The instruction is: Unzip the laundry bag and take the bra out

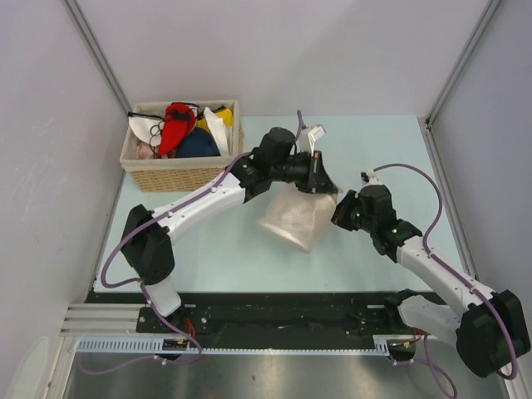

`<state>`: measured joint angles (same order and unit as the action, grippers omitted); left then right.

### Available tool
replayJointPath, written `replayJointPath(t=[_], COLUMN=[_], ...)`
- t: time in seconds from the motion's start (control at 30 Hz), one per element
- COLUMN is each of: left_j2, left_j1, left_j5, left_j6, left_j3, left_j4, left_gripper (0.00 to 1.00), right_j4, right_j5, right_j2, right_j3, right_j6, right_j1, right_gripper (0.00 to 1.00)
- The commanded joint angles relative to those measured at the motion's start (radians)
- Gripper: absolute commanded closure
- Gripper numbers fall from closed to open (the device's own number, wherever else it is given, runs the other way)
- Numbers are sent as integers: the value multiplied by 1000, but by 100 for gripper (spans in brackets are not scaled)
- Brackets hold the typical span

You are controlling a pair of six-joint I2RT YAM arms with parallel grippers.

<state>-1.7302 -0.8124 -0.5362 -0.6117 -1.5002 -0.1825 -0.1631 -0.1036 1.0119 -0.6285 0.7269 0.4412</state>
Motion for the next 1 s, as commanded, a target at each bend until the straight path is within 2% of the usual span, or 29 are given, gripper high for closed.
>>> replayJointPath(t=[0.0, 0.07, 0.23, 0.33, 0.4, 0.53, 0.6, 0.63, 0.73, 0.8, 0.87, 0.97], left_j2=[47, 99, 182, 164, 141, 3, -49, -98, -144, -134, -77, 3], left_j1=[-1, 24, 105, 124, 117, 84, 30, 9, -44, -45, -38, -22], left_j5=[-76, -53, 17, 24, 25, -11, -31, -27, 5, 4, 42, 111], left_j6=[-13, 15, 21, 32, 20, -83, -82, -68, -16, -11, 13, 39], left_j3=[-181, -230, -209, -190, -125, -34, -81, -119, -349, -400, -420, -338], left_j4=[37, 14, 28, 0, 34, 116, 120, 60, -55, -72, -77, -55], left_gripper=[99, 100, 100, 100, 100, 99, 100, 99, 100, 100, 100, 99], right_j4=[57, 34, -90, -173, -220, -211, -173, -164, -136, -136, -136, -128], right_j5=[-35, -15, -27, -111, -134, -168, -136, -72, 20, 9, -48, -154], right_j2=[22, -10, -156, -283, -334, -348, -332, -306, -218, -190, -213, -326], right_j3=[35, 42, 44, -3, -69, -114, -100, -93, -40, -14, -13, -39], right_j6=[20, 6, -46, -70, -78, -20, 0, -3, -30, -41, -47, -50], right_j1=[5, -10, -110, -215, -249, -223, -171, -104, -47, -73, -149, -234], right_gripper=[100, 100, 100, 100, 100, 100, 100, 100, 100, 100, 100, 100])
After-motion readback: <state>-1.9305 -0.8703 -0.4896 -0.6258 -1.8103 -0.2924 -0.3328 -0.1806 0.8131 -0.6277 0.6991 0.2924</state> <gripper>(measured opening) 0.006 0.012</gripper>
